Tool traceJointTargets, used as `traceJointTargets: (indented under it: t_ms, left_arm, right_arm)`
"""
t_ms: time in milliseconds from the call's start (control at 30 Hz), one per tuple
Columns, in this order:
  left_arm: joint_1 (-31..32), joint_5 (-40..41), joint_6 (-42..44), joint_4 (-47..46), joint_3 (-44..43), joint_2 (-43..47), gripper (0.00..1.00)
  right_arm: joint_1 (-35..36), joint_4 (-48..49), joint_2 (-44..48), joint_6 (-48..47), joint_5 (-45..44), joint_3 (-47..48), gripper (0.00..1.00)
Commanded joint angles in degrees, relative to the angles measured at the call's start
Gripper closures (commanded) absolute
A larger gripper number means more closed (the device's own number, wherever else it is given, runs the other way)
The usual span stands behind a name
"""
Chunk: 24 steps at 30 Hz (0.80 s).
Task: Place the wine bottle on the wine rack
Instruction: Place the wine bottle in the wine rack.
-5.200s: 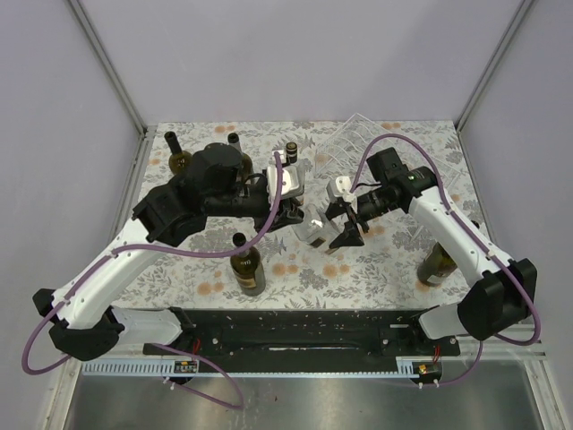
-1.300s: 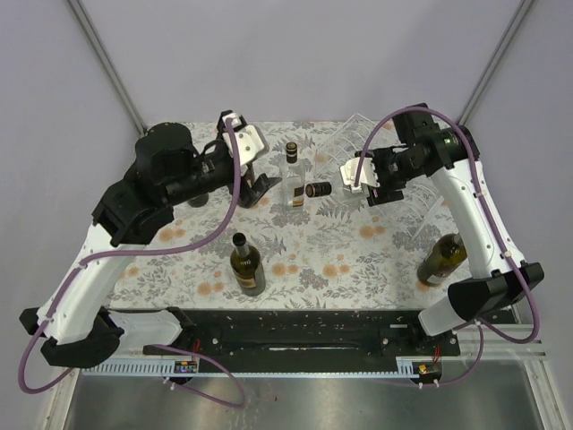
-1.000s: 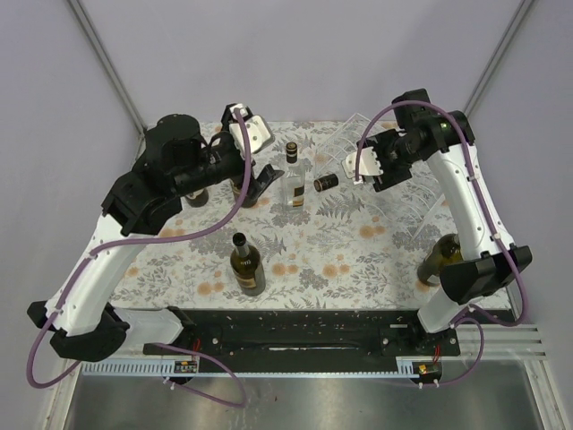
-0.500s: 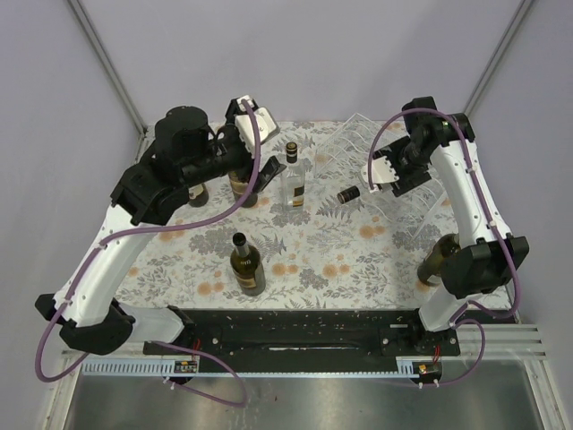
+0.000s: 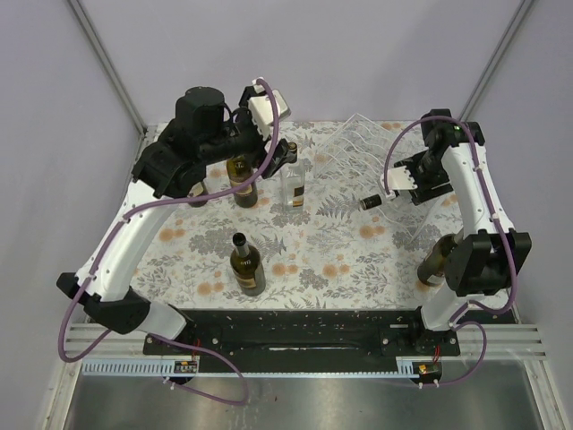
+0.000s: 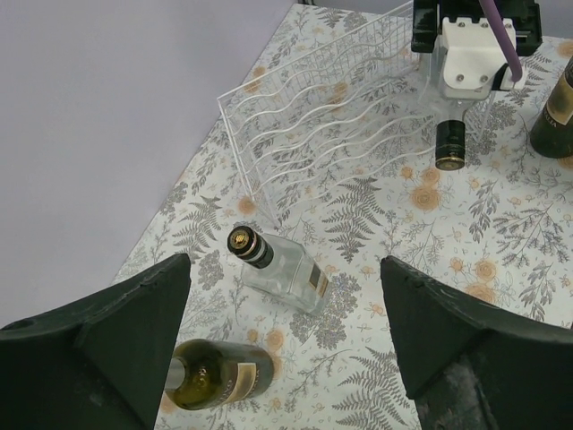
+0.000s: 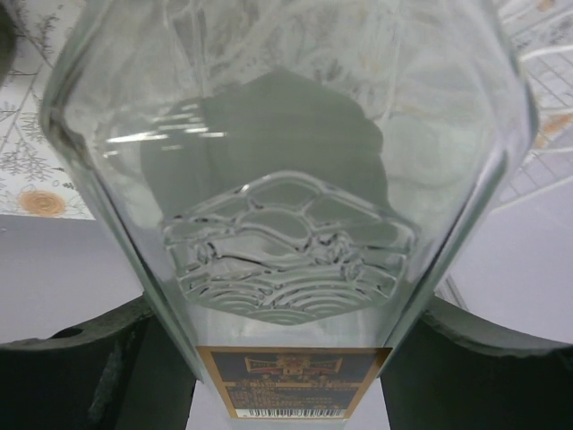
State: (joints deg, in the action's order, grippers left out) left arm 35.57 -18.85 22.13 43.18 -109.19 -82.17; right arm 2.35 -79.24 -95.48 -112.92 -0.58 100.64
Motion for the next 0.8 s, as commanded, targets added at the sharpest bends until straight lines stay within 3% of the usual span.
traceJointTargets:
  t_ms: [0,533,767]
  left_arm:
    - [-1.38,-3.56,-1.30,-2.40,-3.40,-0.97,0.09]
    - [-5.78,-8.13,-2.09,-3.45,-4.72,-4.05,0.10]
    - [-6.74,-9.71,-2.09,-3.89,-4.55,-4.58,0.10]
  right_arm:
    - [-1.03,-3.91,1.79,-22.95,-3.73,-0.53,1.00]
    - [-1.73,6.82,-1.11,-36.22,-0.92,-1.50,1.00]
    - [-1.82,6.91,-4.44,-36.58,1.88,1.83,1.00]
